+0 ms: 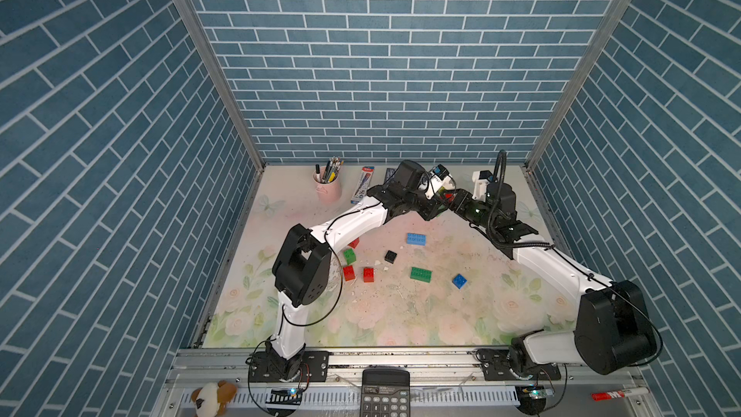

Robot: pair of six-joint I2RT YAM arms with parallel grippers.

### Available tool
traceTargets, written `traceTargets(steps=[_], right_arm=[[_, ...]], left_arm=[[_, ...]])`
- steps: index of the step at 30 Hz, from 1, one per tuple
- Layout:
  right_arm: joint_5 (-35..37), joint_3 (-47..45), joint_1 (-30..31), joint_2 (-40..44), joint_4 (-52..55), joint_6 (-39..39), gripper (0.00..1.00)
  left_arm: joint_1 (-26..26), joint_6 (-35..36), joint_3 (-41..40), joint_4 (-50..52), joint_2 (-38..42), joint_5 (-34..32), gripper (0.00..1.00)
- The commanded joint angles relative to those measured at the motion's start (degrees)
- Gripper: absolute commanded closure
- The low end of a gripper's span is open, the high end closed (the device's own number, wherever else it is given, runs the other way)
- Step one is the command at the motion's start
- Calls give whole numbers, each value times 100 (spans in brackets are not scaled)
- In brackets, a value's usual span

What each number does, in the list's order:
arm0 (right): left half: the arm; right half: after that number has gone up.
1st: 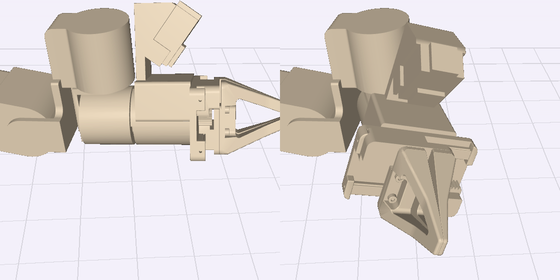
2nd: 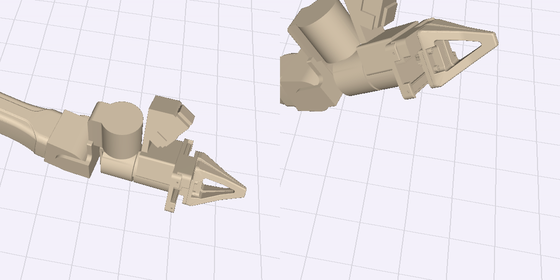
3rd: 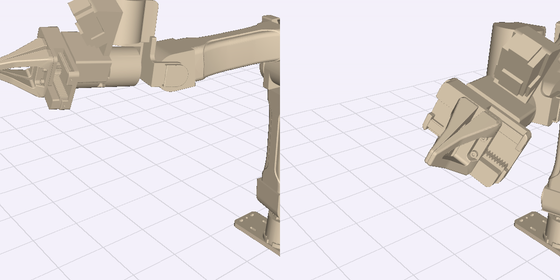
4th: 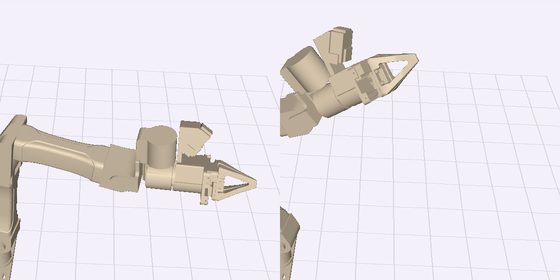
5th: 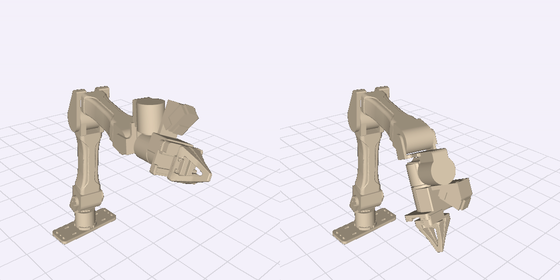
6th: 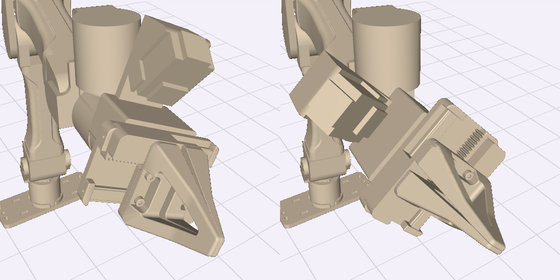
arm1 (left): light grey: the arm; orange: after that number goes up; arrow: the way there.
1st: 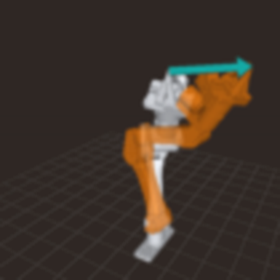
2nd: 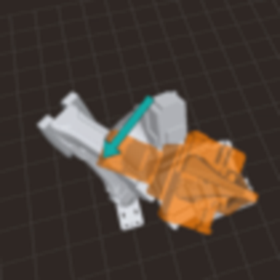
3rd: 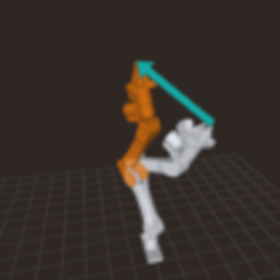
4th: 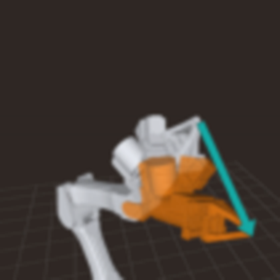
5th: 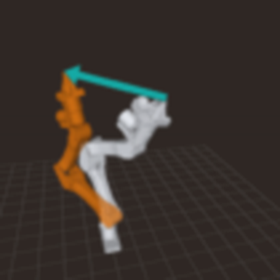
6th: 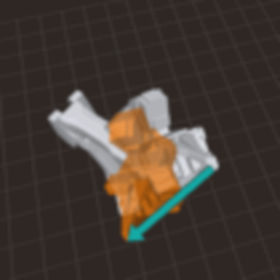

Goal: Assemble the letter r with lego
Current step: Place the lego brick at the center of the board.

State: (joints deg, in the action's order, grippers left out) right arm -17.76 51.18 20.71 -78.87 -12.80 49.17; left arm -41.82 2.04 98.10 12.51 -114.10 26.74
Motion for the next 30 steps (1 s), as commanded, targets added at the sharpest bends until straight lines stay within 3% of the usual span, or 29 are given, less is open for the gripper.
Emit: traceTargets(steps=[1,13,27,30], right_arm=[[71,149,29,142,-47,-99,56],[141,170,30,230,99,-191,67],[692,842,13,197,1543,-1226,70],[1008,1103,12,129,2098,-1575,71]], left_arm=[[-86,-13,-12,-155,152,94,60],[-159,-1,-3,-138,116,47,51],[-124,311,-904,-42,960,-667,16],[-98,308,-1194,42,1316,-807,12]])
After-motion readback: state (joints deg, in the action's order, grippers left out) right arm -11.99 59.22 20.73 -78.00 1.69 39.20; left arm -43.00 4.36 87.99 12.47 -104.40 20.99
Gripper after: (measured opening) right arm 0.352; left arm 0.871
